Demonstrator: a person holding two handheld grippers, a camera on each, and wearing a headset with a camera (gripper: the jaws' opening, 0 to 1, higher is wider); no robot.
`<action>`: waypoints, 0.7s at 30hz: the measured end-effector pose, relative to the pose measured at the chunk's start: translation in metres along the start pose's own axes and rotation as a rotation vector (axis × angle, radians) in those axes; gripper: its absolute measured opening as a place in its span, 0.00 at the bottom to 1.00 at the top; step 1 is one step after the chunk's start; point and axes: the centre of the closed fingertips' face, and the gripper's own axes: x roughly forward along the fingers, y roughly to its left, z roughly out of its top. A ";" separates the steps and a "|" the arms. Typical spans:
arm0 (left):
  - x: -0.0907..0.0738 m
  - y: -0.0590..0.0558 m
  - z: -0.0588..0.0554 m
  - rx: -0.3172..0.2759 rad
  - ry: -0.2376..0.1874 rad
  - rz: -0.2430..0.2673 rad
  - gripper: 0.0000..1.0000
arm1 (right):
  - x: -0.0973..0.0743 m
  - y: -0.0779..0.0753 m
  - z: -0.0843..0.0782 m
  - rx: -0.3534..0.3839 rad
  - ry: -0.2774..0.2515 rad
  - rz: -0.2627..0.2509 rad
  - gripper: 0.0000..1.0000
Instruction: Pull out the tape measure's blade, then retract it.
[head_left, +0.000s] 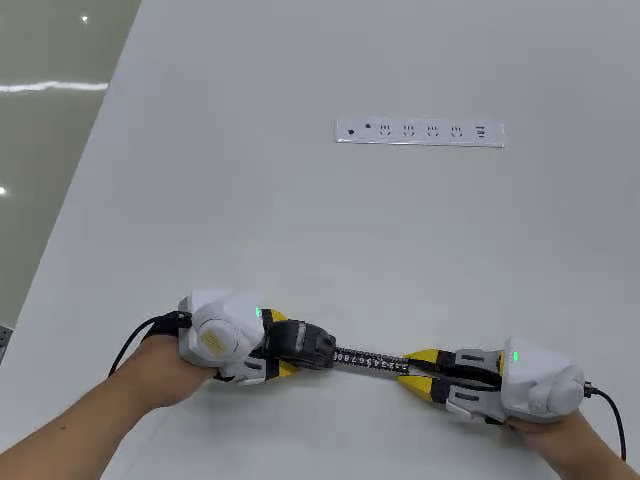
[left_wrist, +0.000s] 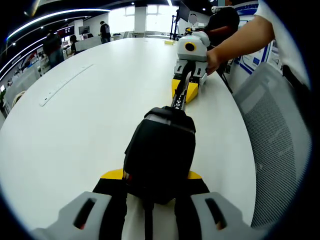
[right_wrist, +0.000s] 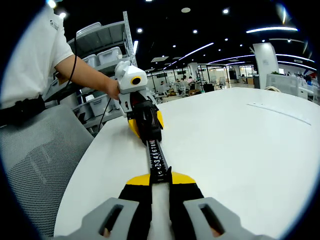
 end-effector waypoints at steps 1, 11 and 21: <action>0.000 0.000 0.000 -0.001 0.000 0.000 0.33 | -0.001 0.000 0.000 0.000 0.000 0.000 0.10; 0.000 0.000 0.000 -0.005 -0.002 0.002 0.33 | -0.012 -0.003 -0.002 0.014 -0.007 -0.021 0.10; 0.000 0.000 0.000 -0.004 -0.003 0.001 0.33 | -0.022 -0.003 -0.003 0.027 -0.016 -0.019 0.10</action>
